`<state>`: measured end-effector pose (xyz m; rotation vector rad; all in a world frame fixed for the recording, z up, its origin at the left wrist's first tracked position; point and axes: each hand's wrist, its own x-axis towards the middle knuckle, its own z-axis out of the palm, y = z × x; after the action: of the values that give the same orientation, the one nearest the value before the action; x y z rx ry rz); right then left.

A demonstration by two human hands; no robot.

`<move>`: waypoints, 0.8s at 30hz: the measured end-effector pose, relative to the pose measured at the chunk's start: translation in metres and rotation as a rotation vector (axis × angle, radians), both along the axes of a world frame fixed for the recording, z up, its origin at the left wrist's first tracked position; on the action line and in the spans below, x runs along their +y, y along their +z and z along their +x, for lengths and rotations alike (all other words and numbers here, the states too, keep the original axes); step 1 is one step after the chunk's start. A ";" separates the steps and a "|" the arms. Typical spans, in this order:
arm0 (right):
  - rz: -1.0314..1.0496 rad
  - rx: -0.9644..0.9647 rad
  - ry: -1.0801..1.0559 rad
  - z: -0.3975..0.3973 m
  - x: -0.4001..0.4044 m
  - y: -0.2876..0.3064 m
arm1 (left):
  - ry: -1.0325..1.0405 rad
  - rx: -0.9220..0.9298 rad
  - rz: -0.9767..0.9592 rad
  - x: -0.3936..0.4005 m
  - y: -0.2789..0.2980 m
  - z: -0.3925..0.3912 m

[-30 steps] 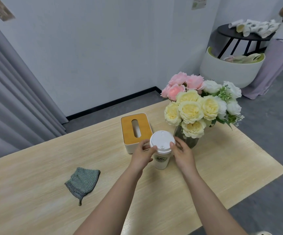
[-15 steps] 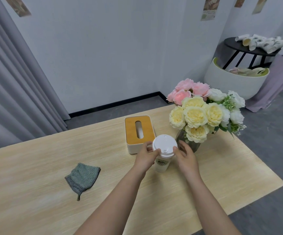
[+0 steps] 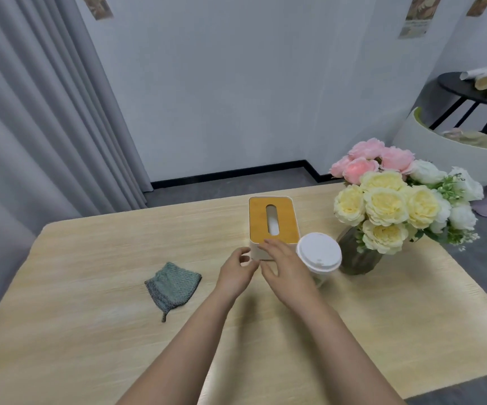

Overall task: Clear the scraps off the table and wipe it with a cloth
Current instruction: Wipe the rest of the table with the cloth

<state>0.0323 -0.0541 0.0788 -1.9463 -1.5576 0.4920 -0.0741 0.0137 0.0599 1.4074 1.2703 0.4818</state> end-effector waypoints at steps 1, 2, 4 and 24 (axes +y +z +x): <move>-0.009 0.002 0.034 -0.008 0.006 -0.003 | 0.016 0.028 0.017 0.003 -0.004 -0.010; -0.017 0.002 0.065 -0.015 0.011 -0.008 | 0.032 0.055 0.033 0.006 -0.007 -0.021; -0.036 -0.009 0.122 -0.030 0.023 -0.017 | 0.072 0.094 0.050 0.013 -0.014 -0.042; -0.386 -0.210 0.269 -0.185 0.145 -0.129 | 0.227 0.339 -0.031 0.095 -0.088 -0.276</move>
<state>-0.1527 0.0907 -0.0504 -2.1335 -1.9933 0.7679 -0.3497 0.1090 -0.0286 1.3633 1.7162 0.3828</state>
